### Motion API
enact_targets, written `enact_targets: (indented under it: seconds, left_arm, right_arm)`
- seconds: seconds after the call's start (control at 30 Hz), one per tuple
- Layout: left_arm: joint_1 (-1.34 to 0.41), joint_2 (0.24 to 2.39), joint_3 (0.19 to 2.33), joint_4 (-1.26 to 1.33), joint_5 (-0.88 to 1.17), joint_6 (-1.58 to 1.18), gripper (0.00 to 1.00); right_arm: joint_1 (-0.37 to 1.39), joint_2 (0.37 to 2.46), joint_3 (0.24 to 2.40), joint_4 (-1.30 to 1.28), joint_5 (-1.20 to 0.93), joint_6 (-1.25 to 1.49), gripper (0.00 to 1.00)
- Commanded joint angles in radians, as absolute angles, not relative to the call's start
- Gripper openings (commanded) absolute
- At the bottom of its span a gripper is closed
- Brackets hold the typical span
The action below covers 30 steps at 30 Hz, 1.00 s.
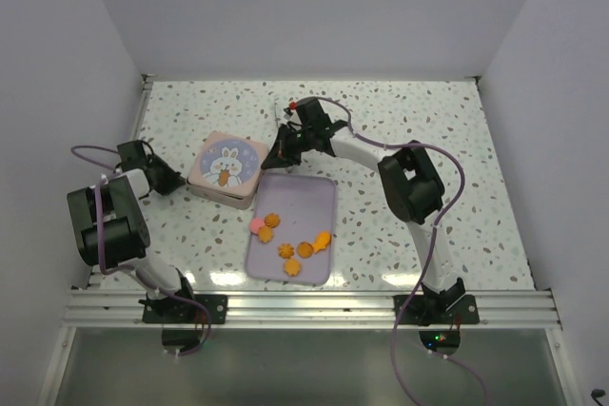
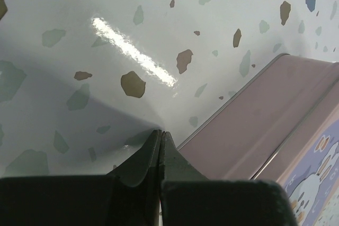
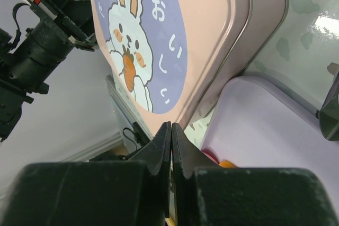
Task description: Pack the cookies
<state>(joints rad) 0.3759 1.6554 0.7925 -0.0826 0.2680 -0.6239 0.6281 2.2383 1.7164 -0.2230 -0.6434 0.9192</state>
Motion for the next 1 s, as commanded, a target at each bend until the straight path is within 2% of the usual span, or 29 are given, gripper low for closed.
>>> enact_targets:
  seconds: [0.0,0.97]
  left_arm:
    - [0.383,1.680,0.792,-0.048,0.316,-0.600,0.00]
    - [0.385,1.689,0.773,0.071,0.508,-0.612,0.00]
  right_arm:
    - [0.630,2.235,1.713,-0.219,-0.627,0.917,0.00]
    - [0.687,2.232,1.658,-0.106,-0.604,0.999,0.00]
